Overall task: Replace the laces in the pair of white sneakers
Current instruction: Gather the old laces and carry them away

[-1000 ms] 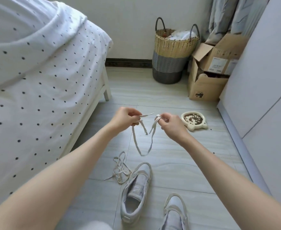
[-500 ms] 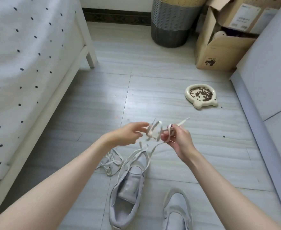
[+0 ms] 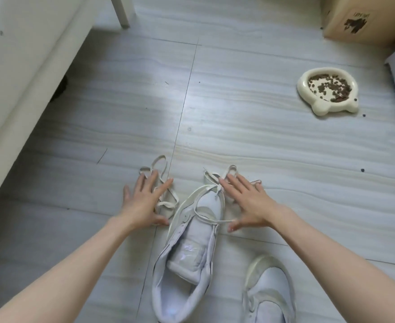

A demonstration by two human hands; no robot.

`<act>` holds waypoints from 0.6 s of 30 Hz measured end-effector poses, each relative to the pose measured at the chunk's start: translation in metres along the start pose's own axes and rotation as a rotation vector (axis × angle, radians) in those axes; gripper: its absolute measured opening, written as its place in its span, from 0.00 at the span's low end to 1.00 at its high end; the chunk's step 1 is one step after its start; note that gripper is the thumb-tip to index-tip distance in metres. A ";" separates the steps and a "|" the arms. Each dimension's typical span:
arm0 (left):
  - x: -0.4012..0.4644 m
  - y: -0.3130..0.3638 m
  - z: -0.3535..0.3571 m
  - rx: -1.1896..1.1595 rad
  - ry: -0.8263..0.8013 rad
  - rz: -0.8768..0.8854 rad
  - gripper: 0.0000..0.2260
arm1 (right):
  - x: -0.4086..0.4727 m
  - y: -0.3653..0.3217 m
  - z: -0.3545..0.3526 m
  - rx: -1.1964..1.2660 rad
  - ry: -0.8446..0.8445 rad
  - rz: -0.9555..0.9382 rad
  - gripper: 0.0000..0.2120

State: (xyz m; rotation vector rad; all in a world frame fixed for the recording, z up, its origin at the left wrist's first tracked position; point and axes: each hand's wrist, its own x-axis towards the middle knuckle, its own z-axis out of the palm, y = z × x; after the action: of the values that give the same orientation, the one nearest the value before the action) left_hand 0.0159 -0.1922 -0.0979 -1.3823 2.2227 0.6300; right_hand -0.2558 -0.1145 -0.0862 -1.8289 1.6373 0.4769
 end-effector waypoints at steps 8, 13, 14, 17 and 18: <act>-0.023 0.002 0.046 -0.240 0.502 0.176 0.21 | 0.000 0.000 0.061 0.119 0.690 -0.135 0.18; -0.040 0.003 0.054 -0.380 0.399 0.140 0.19 | -0.011 -0.012 0.056 0.439 0.537 0.044 0.13; -0.046 0.004 0.045 -0.428 0.341 0.073 0.16 | -0.016 -0.017 0.048 0.459 0.444 0.078 0.11; -0.077 0.009 -0.002 -0.544 0.207 -0.150 0.06 | -0.047 -0.035 0.003 0.502 0.299 0.171 0.09; -0.092 0.010 -0.023 -0.540 0.169 -0.175 0.05 | -0.061 -0.044 -0.017 0.507 0.295 0.184 0.09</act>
State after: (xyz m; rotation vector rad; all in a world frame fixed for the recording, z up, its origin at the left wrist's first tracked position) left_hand 0.0404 -0.1372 -0.0238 -1.9276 2.1070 1.1430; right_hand -0.2251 -0.0788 -0.0257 -1.4211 1.9175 -0.1410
